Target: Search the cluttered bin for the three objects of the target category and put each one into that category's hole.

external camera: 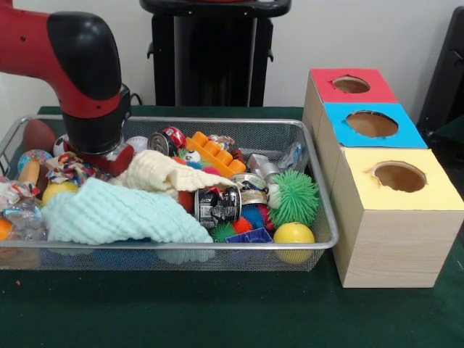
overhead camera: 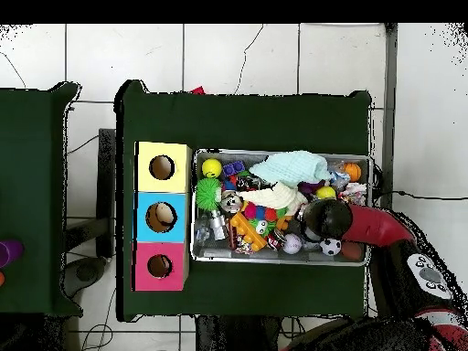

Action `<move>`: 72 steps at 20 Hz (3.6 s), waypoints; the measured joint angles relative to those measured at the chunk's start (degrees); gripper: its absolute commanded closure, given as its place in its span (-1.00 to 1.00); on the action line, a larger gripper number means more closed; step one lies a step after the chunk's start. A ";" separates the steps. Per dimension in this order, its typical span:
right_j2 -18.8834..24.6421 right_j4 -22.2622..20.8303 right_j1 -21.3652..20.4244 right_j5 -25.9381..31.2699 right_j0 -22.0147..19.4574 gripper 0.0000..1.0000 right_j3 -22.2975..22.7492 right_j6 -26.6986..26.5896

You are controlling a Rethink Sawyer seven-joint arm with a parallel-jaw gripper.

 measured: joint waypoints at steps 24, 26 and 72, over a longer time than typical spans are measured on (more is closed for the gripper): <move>-3.79 -2.00 -1.20 -6.97 3.79 -1.00 2.46 0.01; -3.79 -2.00 -1.28 -7.17 3.79 -1.00 2.66 0.01; -7.17 7.00 -14.42 -6.28 10.65 -1.00 14.00 0.06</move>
